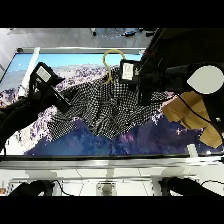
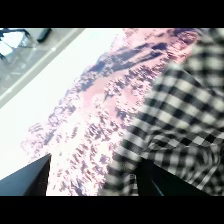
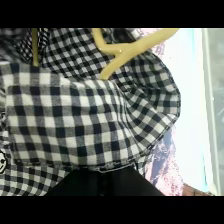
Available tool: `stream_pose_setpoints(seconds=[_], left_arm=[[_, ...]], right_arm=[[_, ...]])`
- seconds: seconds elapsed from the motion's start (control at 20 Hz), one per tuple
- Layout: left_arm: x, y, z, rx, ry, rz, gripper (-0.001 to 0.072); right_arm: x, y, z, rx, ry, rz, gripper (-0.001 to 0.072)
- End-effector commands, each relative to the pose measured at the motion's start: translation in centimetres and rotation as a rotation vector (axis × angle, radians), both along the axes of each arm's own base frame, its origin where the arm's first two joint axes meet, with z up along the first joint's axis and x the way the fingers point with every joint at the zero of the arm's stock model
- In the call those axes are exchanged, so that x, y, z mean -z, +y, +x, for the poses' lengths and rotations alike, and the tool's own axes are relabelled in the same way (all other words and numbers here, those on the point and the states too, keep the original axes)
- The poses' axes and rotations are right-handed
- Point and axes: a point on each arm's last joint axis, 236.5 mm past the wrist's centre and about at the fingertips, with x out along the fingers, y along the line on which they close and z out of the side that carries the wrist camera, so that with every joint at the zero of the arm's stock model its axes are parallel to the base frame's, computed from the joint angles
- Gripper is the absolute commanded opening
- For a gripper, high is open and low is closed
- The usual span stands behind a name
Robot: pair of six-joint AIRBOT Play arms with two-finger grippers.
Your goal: Fold the clothes and pants, and hang the long-sleeved shirts on hangers.
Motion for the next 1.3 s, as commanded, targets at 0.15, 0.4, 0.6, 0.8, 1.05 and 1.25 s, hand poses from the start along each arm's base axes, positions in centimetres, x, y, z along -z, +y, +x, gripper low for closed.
stream_pose_setpoints(seconds=[0.15, 0.4, 0.6, 0.8, 1.05, 1.25], left_arm=[[2.0, -1.2, 0.2, 0.024, 0.085, -0.032, 0.0038], [1.9, -2.0, 0.4, -0.018, 0.174, -0.192, 0.0037], [2.5, -2.1, 1.0, -0.083, 0.258, -0.306, 0.0037], [2.5, -2.0, 1.9, -0.114, 0.264, -0.351, 0.0037], [2.3, -3.0, 1.4, -0.09, 0.272, -0.367, 0.0037], [1.9, -4.8, 0.1, -0.038, 0.271, -0.363, 0.0037]], right_arm=[[-1.1, 2.1, -1.4, -0.089, 0.001, 0.074, 0.0041], [-4.1, -0.4, 2.6, 0.176, -0.091, 0.174, 0.0291], [-10.4, -4.0, 2.3, 0.433, -0.139, 0.421, 0.045], [-14.5, -5.3, -1.6, 0.55, -0.028, 0.691, 0.0451], [-11.1, 4.5, -5.8, 0.42, 0.622, 0.964, 0.0279], [-4.1, 8.6, 0.7, 0.613, 0.983, 1.244, 0.0321]])
